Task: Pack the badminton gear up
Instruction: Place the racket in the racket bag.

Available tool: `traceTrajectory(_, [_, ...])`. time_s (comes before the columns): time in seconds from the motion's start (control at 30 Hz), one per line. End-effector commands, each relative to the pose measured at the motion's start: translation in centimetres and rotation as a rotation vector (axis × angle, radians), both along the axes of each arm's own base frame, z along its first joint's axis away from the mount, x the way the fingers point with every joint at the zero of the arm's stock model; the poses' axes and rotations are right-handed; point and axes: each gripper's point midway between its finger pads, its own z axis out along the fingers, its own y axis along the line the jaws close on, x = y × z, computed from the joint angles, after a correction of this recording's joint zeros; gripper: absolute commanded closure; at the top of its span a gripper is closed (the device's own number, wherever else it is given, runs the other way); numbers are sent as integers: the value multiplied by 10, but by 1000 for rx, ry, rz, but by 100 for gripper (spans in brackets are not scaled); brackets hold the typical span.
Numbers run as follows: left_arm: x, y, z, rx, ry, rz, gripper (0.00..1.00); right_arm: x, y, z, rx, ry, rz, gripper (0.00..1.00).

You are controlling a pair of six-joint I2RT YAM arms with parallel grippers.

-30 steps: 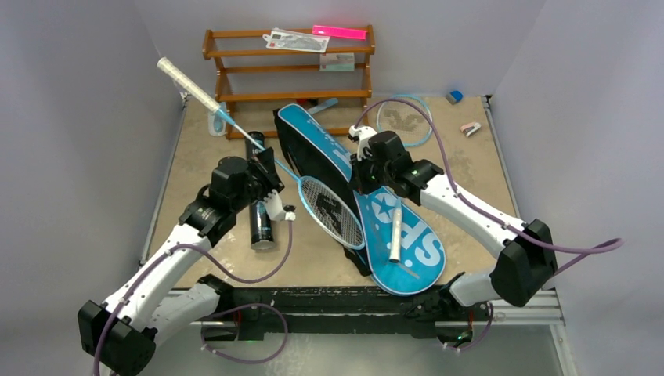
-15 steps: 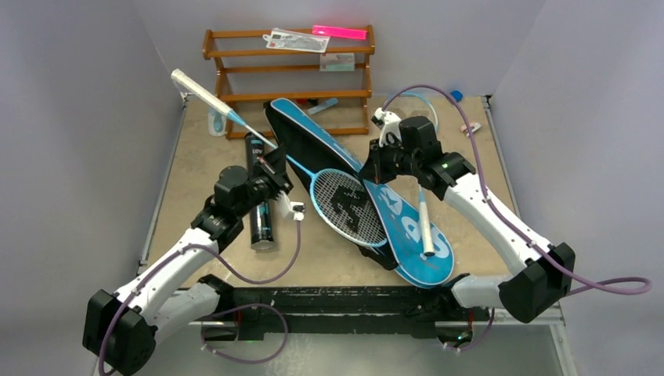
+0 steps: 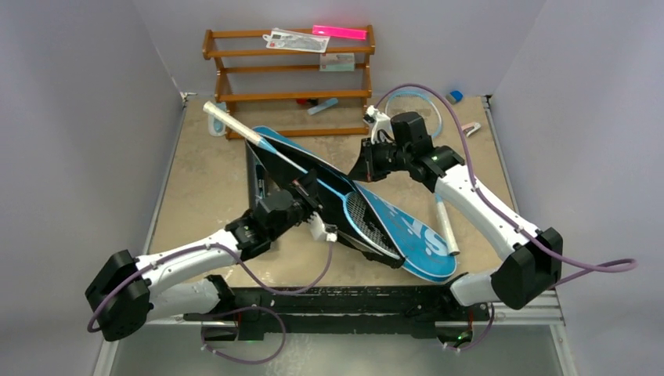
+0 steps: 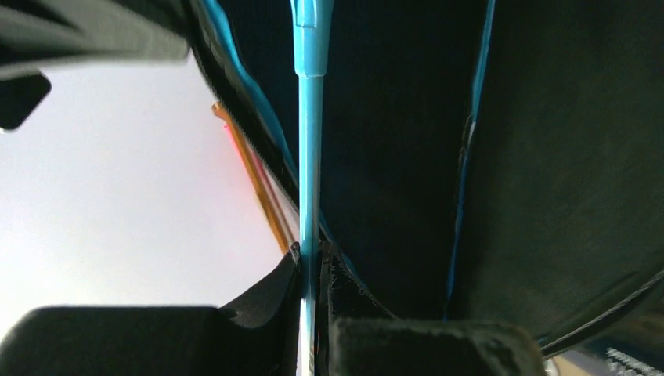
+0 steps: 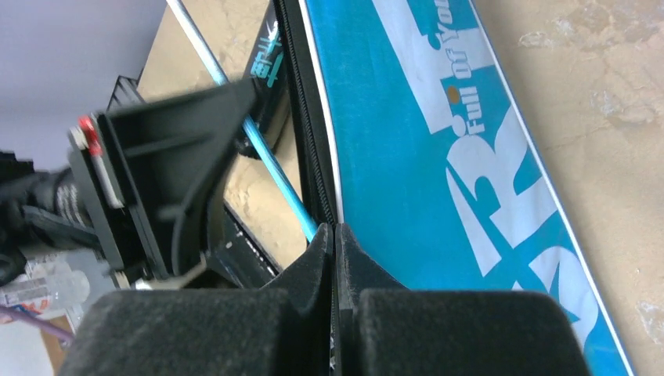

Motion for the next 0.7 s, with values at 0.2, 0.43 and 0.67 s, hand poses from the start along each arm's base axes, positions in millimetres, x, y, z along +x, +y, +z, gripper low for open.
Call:
traceTrajectory(0.2, [-18,-42,1,-217,196,228,100,39,18,33,118,-77,-86,100])
traceTrajectory(0.43, [-44,-79,-10,-342,362,146,100,42,26,31,143,-72,-58,100])
traceTrajectory(0.67, [-68,-107,-11,-379,588,52,100,48,31,23,143,-55,-52,100])
